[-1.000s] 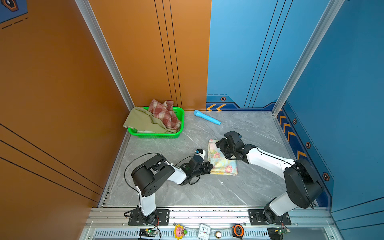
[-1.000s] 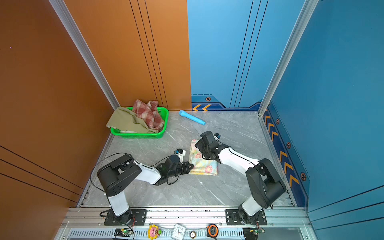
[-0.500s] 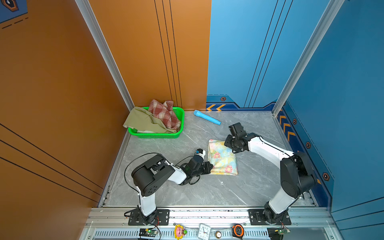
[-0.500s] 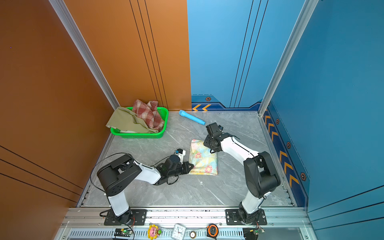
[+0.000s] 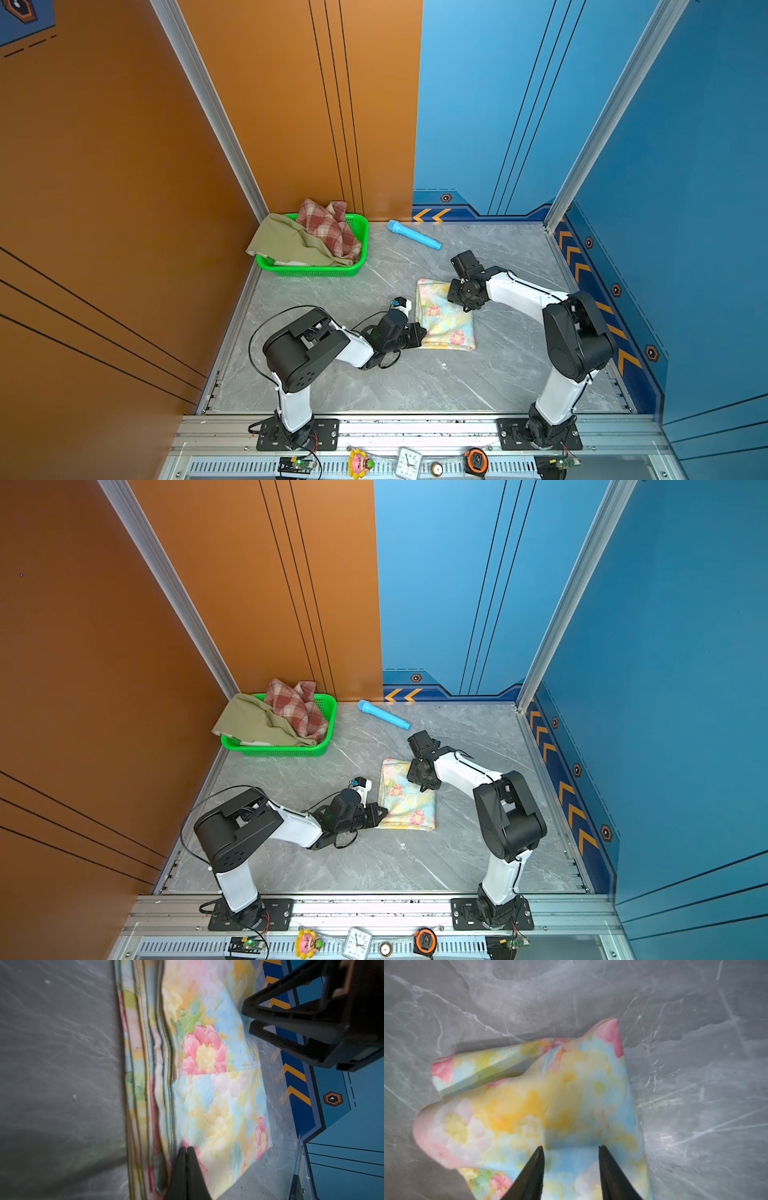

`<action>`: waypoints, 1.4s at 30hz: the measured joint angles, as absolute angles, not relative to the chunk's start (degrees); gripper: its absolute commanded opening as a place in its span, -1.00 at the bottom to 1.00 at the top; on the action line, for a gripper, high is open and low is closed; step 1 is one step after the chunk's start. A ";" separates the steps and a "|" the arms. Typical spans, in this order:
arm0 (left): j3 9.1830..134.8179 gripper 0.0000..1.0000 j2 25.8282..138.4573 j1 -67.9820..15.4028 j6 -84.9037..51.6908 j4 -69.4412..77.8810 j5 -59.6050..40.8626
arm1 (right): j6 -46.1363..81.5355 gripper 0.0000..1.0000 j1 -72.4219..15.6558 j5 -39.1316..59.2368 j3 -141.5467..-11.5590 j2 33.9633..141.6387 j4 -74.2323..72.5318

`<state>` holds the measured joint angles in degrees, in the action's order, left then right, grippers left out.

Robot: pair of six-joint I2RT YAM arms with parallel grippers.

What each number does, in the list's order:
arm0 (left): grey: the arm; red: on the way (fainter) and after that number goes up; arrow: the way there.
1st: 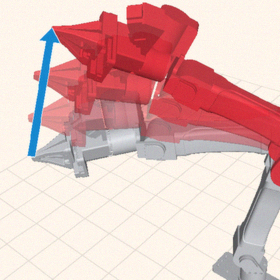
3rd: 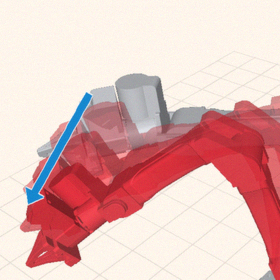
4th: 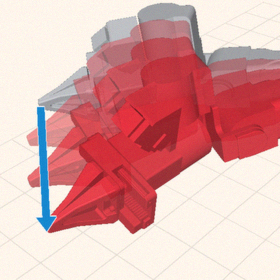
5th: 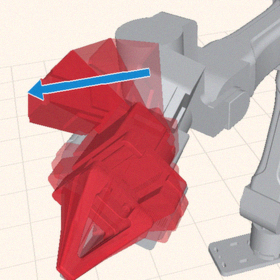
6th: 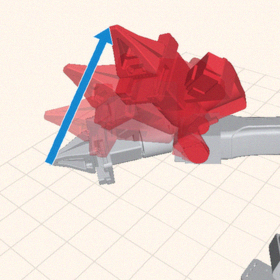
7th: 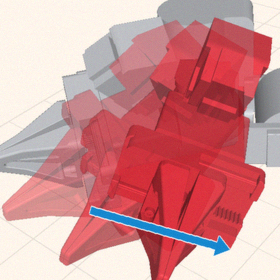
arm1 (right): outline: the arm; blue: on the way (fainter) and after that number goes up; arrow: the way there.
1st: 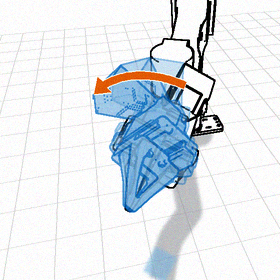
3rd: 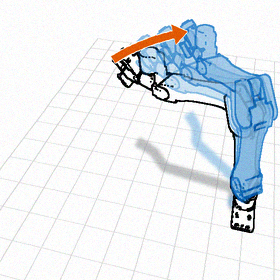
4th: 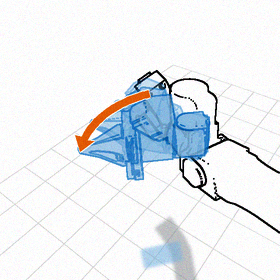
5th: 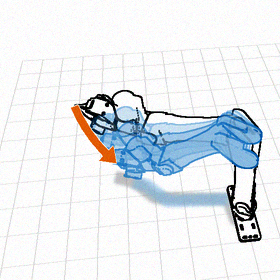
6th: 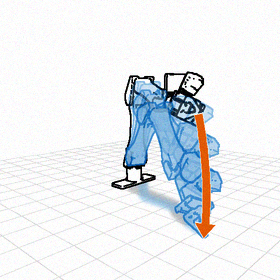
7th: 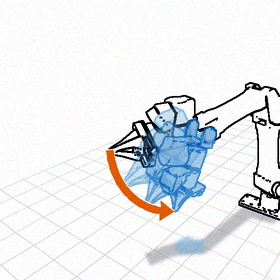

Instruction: Fold and stack the skirts

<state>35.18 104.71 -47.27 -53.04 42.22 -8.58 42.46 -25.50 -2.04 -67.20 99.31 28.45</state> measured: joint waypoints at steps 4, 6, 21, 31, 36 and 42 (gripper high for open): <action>35.22 -1.00 104.71 -47.20 -53.04 42.17 -8.58 | 42.37 -0.10 -27.46 -3.38 -62.50 89.76 29.12; 35.31 -1.00 104.81 -47.22 -53.04 42.15 -8.58 | 42.50 -0.09 -28.64 -3.90 -59.18 86.00 29.58; 36.47 -1.00 105.78 -47.22 -53.01 42.19 -8.60 | 45.34 -0.07 -33.17 -3.88 -47.83 88.40 29.19; 36.47 -1.00 105.86 -47.22 -53.01 42.28 -8.62 | 40.84 -0.05 -26.28 -3.36 -65.10 92.79 30.72; 36.47 -1.00 105.86 -47.05 -53.01 42.28 -8.69 | 38.87 -0.07 -24.49 -3.27 -71.16 102.76 29.39; 36.53 -1.00 105.95 -46.78 -53.01 42.33 -8.93 | 37.65 -0.06 -24.36 -3.01 -74.81 111.15 28.56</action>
